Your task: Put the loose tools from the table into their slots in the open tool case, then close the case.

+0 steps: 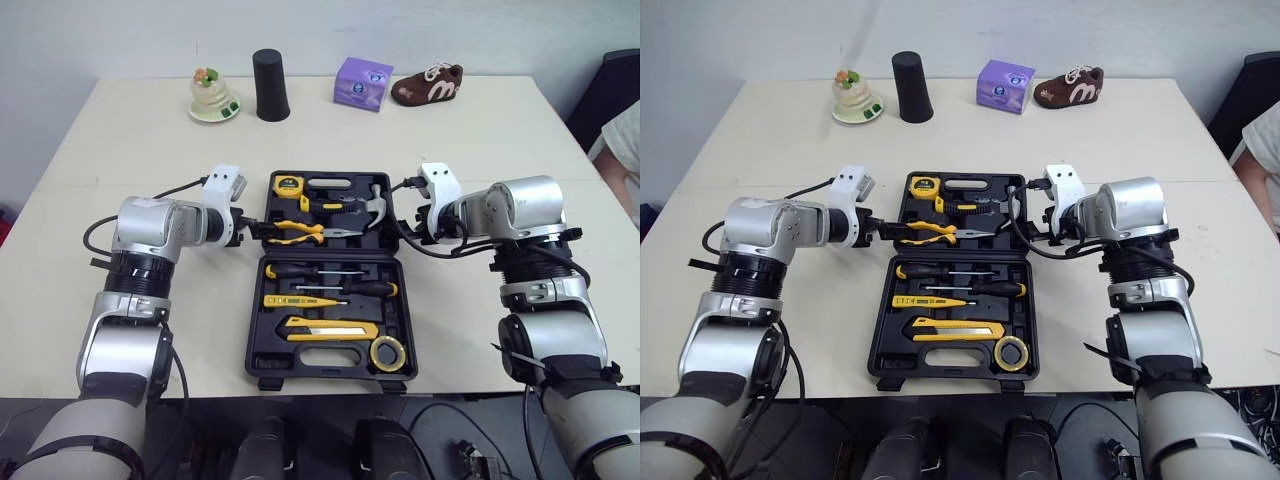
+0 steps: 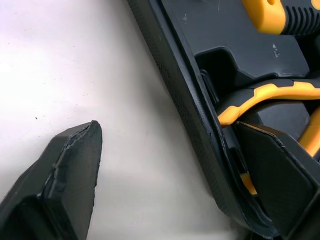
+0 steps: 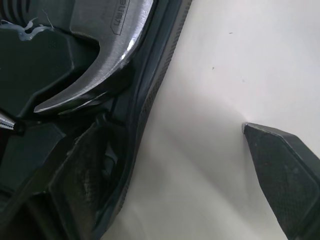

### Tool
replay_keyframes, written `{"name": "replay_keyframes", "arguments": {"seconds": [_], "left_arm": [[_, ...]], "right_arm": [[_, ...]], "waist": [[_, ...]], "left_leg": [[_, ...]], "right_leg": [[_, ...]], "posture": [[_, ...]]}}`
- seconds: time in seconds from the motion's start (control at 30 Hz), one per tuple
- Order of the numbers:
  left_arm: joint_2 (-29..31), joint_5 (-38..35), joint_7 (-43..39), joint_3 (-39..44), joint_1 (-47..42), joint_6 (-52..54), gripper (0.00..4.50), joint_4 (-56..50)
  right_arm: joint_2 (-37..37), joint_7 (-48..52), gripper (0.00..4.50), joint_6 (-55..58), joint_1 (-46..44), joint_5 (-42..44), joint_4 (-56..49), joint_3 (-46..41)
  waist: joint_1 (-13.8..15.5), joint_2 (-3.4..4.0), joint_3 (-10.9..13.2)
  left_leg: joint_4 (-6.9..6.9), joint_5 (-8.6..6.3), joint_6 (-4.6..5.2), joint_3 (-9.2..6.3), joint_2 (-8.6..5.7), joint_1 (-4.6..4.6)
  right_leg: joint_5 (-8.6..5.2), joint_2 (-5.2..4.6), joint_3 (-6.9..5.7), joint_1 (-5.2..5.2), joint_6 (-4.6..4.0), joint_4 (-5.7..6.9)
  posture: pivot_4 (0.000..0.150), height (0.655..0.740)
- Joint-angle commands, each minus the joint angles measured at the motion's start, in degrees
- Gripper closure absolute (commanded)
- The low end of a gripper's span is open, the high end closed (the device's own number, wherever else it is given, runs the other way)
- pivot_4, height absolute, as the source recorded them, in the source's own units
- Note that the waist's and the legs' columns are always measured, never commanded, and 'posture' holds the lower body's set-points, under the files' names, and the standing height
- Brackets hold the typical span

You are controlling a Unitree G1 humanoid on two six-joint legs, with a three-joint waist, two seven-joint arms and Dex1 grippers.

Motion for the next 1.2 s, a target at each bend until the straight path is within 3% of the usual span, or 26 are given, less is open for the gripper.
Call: {"name": "replay_keyframes", "arguments": {"seconds": [0.03,0.1,0.17,0.2,0.23,0.27,0.4,0.53,0.6,0.67,0.77,0.9,0.97,1.07,1.2], "left_arm": [[-0.6,0.8,-0.3,-0.2,-0.9,-0.6,1.72,2.4],[-1.4,0.6,-0.2,0.7,-1.4,-0.6,2.71,3.4],[-1.9,0.8,0.0,1.1,-1.7,-1.0,3.5,4.0],[-2.1,0.8,0.2,1.4,-1.7,-1.3,3.59,4.2],[-2.4,0.8,0.5,1.9,-1.8,-1.5,4.0,4.3],[-2.7,0.7,1.3,2.7,-1.9,-2.0,4.04,4.5],[-4.8,0.5,6.9,8.6,-2.6,-9.2,4.19,4.7],[-5.8,-0.5,8.7,11.6,-2.8,-11.8,4.26,3.5],[-6.7,-0.9,11.3,14.3,-2.2,-17.2,4.3,2.1],[-6.6,1.2,13.4,15.3,0.6,-29.6,4.32,0.4],[-5.1,3.8,11.0,12.8,5.4,-42.3,4.48,-1.8],[-3.9,6.1,10.3,11.9,13.2,-58.2,4.48,-6.0],[-2.6,7.9,9.4,10.3,16.2,-63.9,4.48,-7.1],[-0.5,10.4,7.3,8.5,22.4,-75.0,4.48,-8.0],[1.7,11.9,6.2,7.5,29.8,-81.5,4.48,-10.1]], "right_arm": [[1.3,-2.0,1.78,-0.1,-0.7,-0.3,2.5,-1.9],[1.7,-2.9,2.89,-0.4,-1.2,-0.4,3.0,-3.0],[1.9,-3.6,3.72,-0.2,-1.5,-0.2,3.2,-4.2],[2.0,-3.8,3.86,0.1,-1.6,0.0,3.0,-4.7],[2.0,-4.1,4.38,0.7,-1.7,0.3,2.7,-5.3],[2.3,-4.7,4.48,1.3,-1.7,0.6,2.3,-6.1],[4.1,-7.4,4.5,0.9,-1.5,1.9,-0.5,-10.4],[6.0,-8.3,4.5,-8.4,0.4,2.9,-4.3,-13.4],[5.4,-5.5,4.5,-21.7,3.5,1.3,-8.2,-11.3],[6.0,-5.1,4.5,-32.5,7.6,1.6,-10.6,-12.9],[4.9,-4.5,4.5,-46.0,13.1,-1.1,-10.9,-11.2],[-3.6,-2.8,4.5,-82.5,22.5,-15.1,-4.0,-0.8],[-6.2,-5.0,4.5,-93.7,24.1,-18.4,1.0,1.6],[-10.7,-10.1,4.5,-107.9,26.2,-25.8,6.7,5.4],[-13.8,-15.1,4.5,-117.5,28.2,-30.2,12.2,7.8]], "waist": [[0.0,-0.02,0.0],[0.1,-0.02,0.0],[0.2,-0.05,0.0],[0.2,-0.07,-0.1],[0.2,-0.07,-0.1],[0.3,-0.07,-0.1],[0.5,-0.07,-0.1],[0.0,-0.09,0.0],[0.0,-0.09,0.0],[-0.2,-0.1,0.0],[-0.7,-0.1,0.0],[-1.1,-0.11,0.0],[-1.3,-0.15,0.0],[-1.3,-0.15,0.0],[-1.6,-0.15,0.0]], "left_leg": [[0.01,0.02,-0.01,-0.01,0.0,0.0],[0.01,0.05,-0.02,-0.05,-0.01,0.0],[0.02,0.08,0.01,-0.07,-0.03,0.0],[0.02,0.11,0.01,-0.09,-0.05,0.0],[0.03,0.14,0.03,-0.11,-0.07,0.03],[0.04,0.17,0.05,-0.13,-0.1,0.03],[0.04,0.24,0.1,-0.2,-0.18,0.03],[-0.04,0.26,0.09,-0.16,-0.19,-0.13],[-0.19,0.28,0.05,-0.1,-0.2,-0.2],[-0.23,0.3,0.01,-0.05,-0.21,-0.45],[-0.37,0.32,-0.02,0.02,-0.2,-0.48],[-0.54,0.34,-0.06,0.04,-0.19,-0.47],[-0.58,0.34,-0.05,0.04,-0.25,-0.47],[-0.42,0.37,-0.01,0.0,-0.22,-0.45],[-0.44,0.37,-0.02,-0.04,-0.13,-0.3]], "right_leg": [[0.0,0.0,0.0,0.0,0.0,0.02],[0.0,-0.01,-0.01,0.0,0.0,0.06],[0.0,-0.03,-0.01,0.02,0.0,0.08],[0.0,-0.05,-0.01,0.02,-0.01,0.1],[0.01,-0.07,-0.02,0.08,-0.01,0.1],[0.01,-0.1,-0.03,0.1,-0.01,0.1],[0.01,-0.2,-0.06,0.12,-0.01,0.16],[0.02,-0.2,-0.04,-0.09,-0.01,0.16],[0.02,-0.18,-0.01,-0.29,0.0,0.16],[0.02,-0.18,-0.01,-0.56,0.0,0.16],[0.02,-0.18,-0.05,-0.67,0.0,0.14],[0.02,-0.19,-0.11,-0.71,0.0,0.02],[0.02,-0.24,-0.11,-0.69,0.0,-0.03],[0.02,-0.24,-0.16,-0.57,0.0,-0.02],[0.02,-0.22,-0.21,-0.45,0.0,0.0]], "posture": [[0.15,0.734],[0.15,0.734],[0.15,0.734],[0.15,0.734],[0.15,0.734],[0.15,0.734],[0.15,0.734],[0.15,0.734],[0.15,0.734],[0.15,0.734],[0.15,0.734],[0.15,0.734],[0.15,0.734],[0.15,0.734],[0.15,0.734]]}}
